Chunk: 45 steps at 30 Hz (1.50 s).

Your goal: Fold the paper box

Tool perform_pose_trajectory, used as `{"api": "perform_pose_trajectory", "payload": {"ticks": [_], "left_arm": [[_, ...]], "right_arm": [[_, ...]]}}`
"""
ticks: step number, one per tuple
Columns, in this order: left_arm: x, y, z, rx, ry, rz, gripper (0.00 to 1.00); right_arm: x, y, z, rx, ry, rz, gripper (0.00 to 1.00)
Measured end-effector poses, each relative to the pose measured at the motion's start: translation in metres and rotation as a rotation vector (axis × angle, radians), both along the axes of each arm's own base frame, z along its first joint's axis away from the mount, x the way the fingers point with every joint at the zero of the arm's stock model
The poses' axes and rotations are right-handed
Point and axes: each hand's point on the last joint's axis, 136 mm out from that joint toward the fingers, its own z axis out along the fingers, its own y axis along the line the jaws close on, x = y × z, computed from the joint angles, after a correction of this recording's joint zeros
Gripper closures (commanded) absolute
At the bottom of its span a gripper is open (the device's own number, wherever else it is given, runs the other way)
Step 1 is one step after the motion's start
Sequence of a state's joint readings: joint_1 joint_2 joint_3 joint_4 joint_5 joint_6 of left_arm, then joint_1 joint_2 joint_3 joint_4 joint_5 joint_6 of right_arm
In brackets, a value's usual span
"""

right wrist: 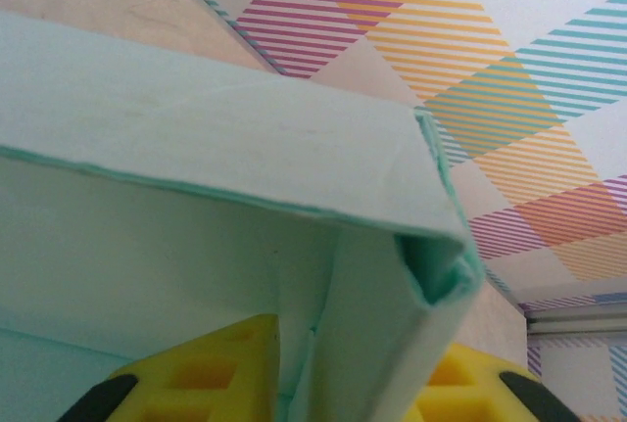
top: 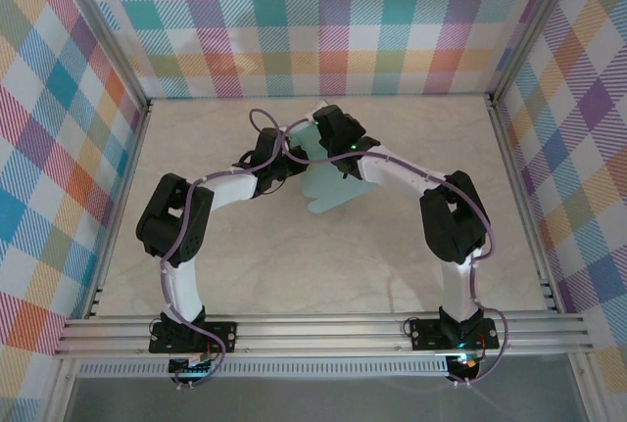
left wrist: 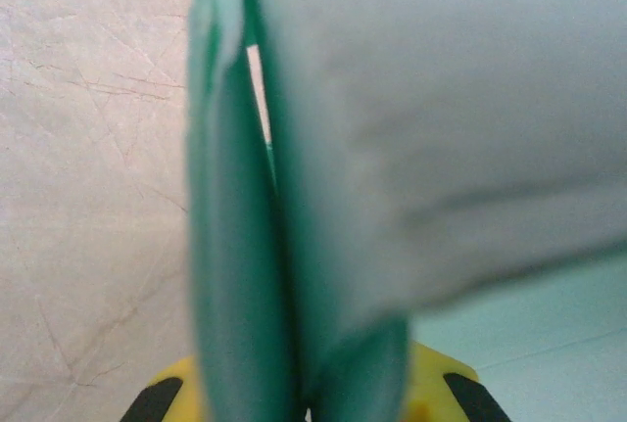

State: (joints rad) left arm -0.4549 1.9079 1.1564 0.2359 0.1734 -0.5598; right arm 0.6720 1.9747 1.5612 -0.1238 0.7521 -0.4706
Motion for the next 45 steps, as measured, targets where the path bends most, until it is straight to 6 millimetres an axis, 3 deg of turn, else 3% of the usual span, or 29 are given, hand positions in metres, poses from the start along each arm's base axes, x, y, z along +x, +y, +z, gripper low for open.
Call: {"api": "perform_pose_trajectory", "payload": {"ticks": [4,11,12,13,14,15,17,24,25,29,33,45], "left_arm": [[-0.001,-0.002,0.000,-0.006,0.005,-0.007,1.00],[0.000,-0.002,0.001,-0.018,0.004,0.002,1.00],[0.000,-0.002,0.001,-0.020,0.006,0.004,1.00],[0.000,-0.001,0.001,-0.020,0.007,0.006,1.00],[0.000,-0.001,0.001,-0.019,0.007,0.007,1.00],[0.000,-0.001,0.001,-0.018,0.007,0.008,1.00],[0.001,-0.001,0.001,-0.018,0.005,0.008,1.00],[-0.001,-0.002,0.000,-0.022,0.014,0.004,1.00],[-0.001,-0.002,0.000,-0.023,0.013,0.004,1.00],[0.000,-0.001,0.000,-0.021,0.012,0.006,1.00],[0.000,-0.001,0.000,-0.016,0.009,0.002,1.00],[-0.001,-0.006,0.003,-0.016,-0.009,-0.029,1.00]], "right_arm": [[0.005,0.002,0.008,0.012,-0.034,-0.014,1.00],[0.008,0.006,0.012,-0.020,-0.095,-0.048,1.00],[0.009,0.007,0.011,-0.023,-0.102,-0.052,0.95],[0.010,0.007,0.011,-0.024,-0.109,-0.056,0.79],[0.010,0.008,0.011,-0.023,-0.114,-0.058,0.74],[0.011,0.007,0.012,-0.034,-0.119,-0.062,0.77],[0.011,0.005,0.010,-0.058,-0.116,-0.064,1.00],[0.014,0.006,0.015,-0.034,-0.148,-0.080,1.00],[0.014,0.006,0.015,-0.034,-0.150,-0.080,0.97],[0.013,0.005,0.014,-0.040,-0.151,-0.087,0.67],[0.011,0.002,0.006,-0.048,-0.122,-0.084,0.48],[-0.018,0.017,0.002,0.078,-0.019,0.073,0.12]]}}
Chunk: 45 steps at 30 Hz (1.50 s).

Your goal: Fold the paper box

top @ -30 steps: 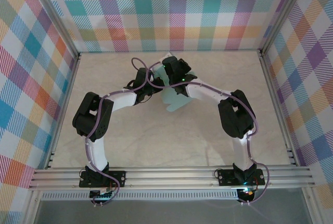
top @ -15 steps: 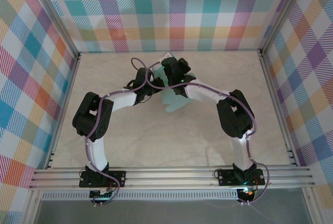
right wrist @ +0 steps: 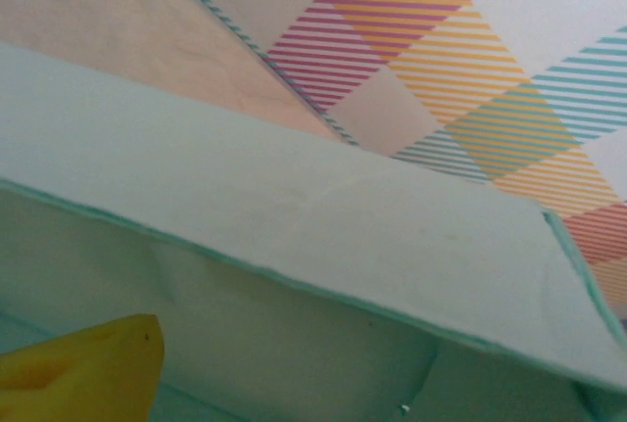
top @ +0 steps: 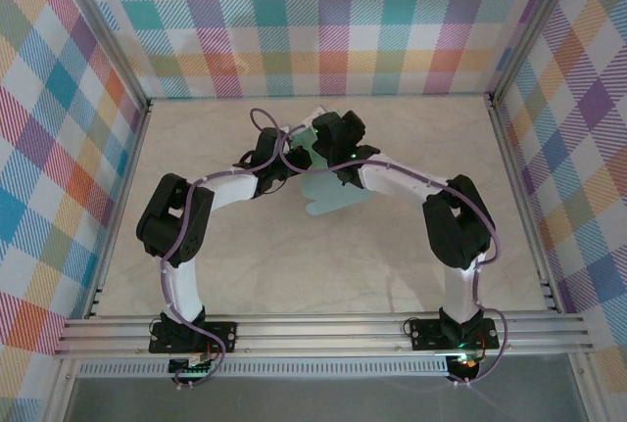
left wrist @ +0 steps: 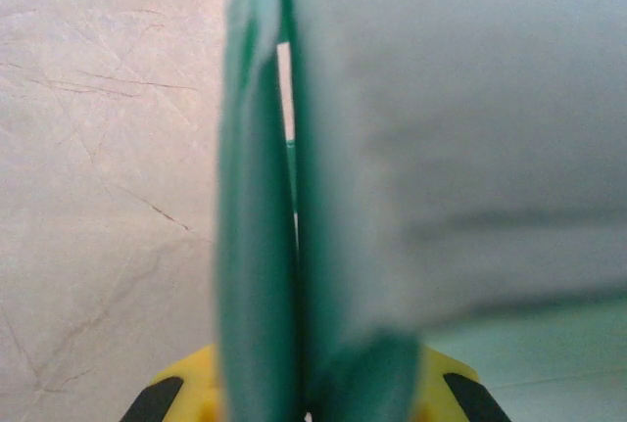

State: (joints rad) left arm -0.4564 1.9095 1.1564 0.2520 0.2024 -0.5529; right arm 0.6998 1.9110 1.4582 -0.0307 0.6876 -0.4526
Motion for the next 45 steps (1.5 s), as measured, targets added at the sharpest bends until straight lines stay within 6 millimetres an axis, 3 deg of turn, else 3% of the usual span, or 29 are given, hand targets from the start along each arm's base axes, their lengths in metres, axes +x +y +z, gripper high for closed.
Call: {"api": "perform_pose_trajectory", "payload": {"ticks": [7,14,23,28,39,45], "left_arm": [[0.002,-0.001,0.003,-0.007,-0.014,0.000,1.00],[0.002,-0.001,0.004,-0.005,-0.015,-0.001,1.00],[0.005,-0.002,0.015,0.085,-0.004,-0.051,1.00],[-0.004,0.007,0.015,0.233,0.050,-0.116,1.00],[-0.060,0.056,0.037,0.618,0.279,-0.306,1.00],[-0.099,0.085,0.021,0.771,0.500,-0.403,1.00]], "right_arm": [[-0.009,-0.001,0.014,0.092,0.026,0.043,0.06],[-0.022,-0.016,0.035,0.191,0.053,0.060,0.05],[-0.037,-0.066,0.073,0.504,0.119,0.034,0.07],[-0.038,-0.083,0.075,0.611,0.159,0.016,0.07],[-0.048,-0.078,0.064,0.693,0.241,0.051,0.08],[-0.057,-0.072,0.048,0.716,0.302,0.070,0.08]]}}
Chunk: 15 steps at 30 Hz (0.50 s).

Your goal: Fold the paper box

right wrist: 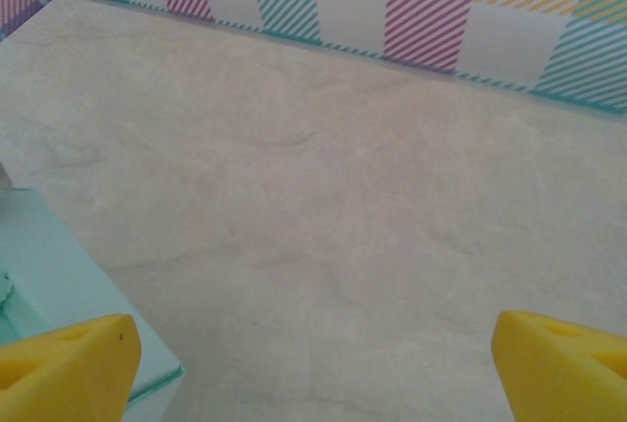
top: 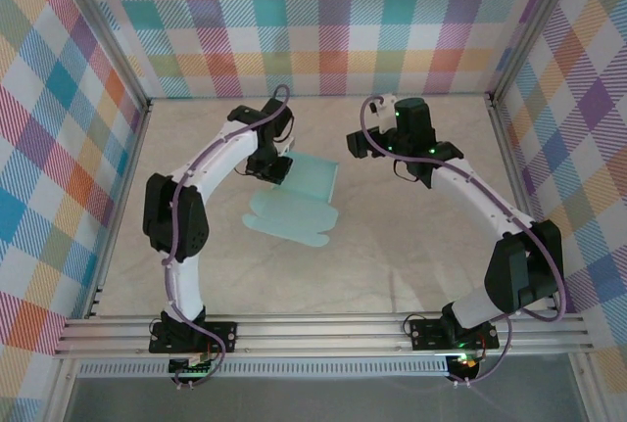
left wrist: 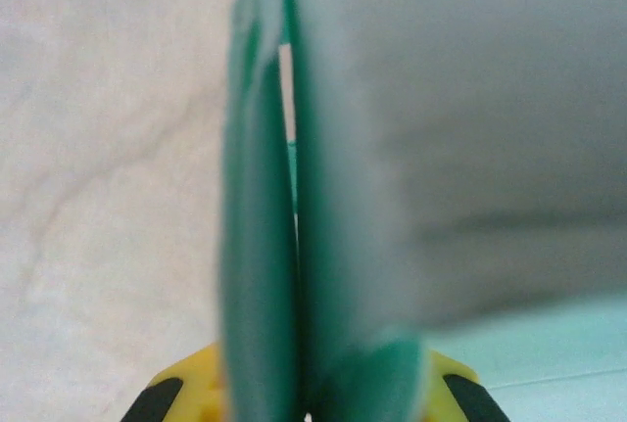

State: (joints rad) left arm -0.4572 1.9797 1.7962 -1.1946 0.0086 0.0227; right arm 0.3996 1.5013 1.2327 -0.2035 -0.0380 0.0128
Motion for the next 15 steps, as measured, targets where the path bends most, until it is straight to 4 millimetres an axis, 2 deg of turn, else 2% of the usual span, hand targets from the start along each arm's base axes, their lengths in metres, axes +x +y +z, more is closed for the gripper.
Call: {"api": "perform_pose_trajectory", "payload": {"ticks": [4,7,14,15], "left_arm": [[-0.020,0.017,-0.028,0.121,0.157,-0.026,1.00],[-0.027,0.024,-0.047,0.188,0.257,-0.050,1.00],[-0.027,0.028,-0.067,0.266,0.382,-0.093,1.00],[-0.026,0.028,-0.068,0.270,0.392,-0.098,0.95]], "right_arm": [[-0.006,0.004,-0.017,0.017,0.053,0.021,0.08],[-0.007,0.008,-0.026,0.026,0.080,0.032,0.08],[-0.004,0.009,-0.040,0.020,0.106,0.032,0.08],[-0.003,0.009,-0.041,0.018,0.107,0.031,0.08]]}}
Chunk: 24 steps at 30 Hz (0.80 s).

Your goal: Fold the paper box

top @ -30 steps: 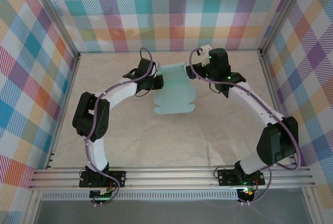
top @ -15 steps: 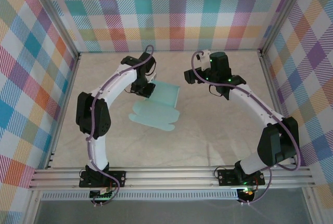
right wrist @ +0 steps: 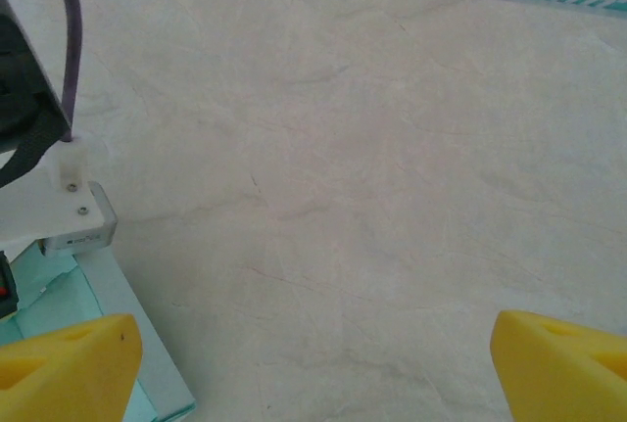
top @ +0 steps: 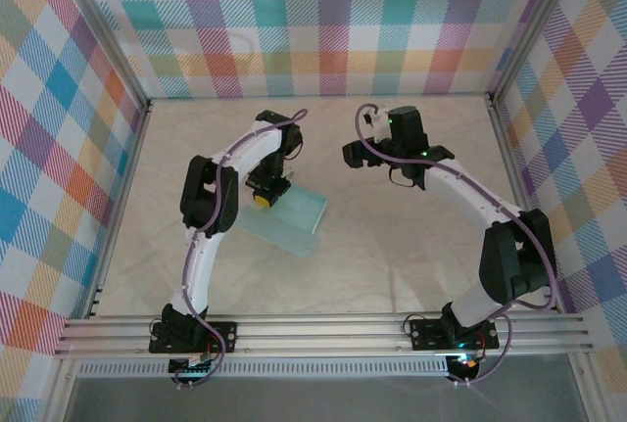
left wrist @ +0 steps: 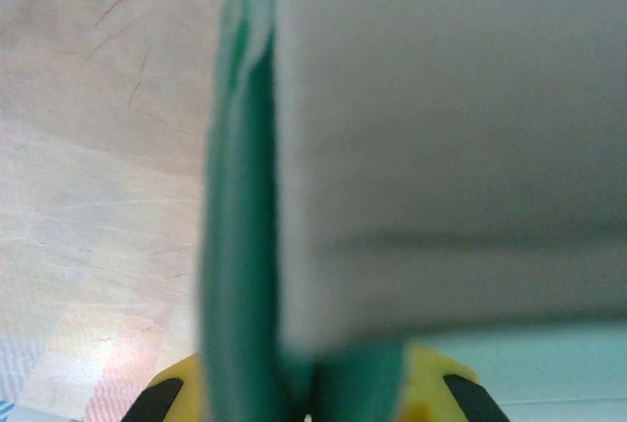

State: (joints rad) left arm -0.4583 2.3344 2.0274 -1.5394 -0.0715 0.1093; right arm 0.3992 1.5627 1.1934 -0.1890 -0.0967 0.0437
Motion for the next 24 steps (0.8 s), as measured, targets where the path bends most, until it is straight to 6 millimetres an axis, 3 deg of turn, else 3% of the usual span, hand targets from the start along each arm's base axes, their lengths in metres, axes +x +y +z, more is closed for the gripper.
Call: {"api": "perform_pose_trajectory", "payload": {"ticks": [7,19,22,24], "left_arm": [[0.015,-0.012,0.000,-0.004,-0.009,-0.050,0.68],[0.029,-0.014,0.010,-0.001,-0.075,-0.058,0.39],[0.039,-0.018,0.019,-0.015,-0.149,-0.046,0.33],[0.051,-0.020,0.035,-0.041,-0.257,-0.023,0.31]], "right_arm": [[0.003,0.000,-0.003,-0.005,-0.007,-0.006,0.08],[0.001,0.001,-0.012,-0.004,0.007,0.004,0.07],[0.000,0.005,-0.019,-0.003,0.021,0.032,0.06],[-0.001,0.010,-0.028,-0.012,0.043,0.058,0.06]]}}
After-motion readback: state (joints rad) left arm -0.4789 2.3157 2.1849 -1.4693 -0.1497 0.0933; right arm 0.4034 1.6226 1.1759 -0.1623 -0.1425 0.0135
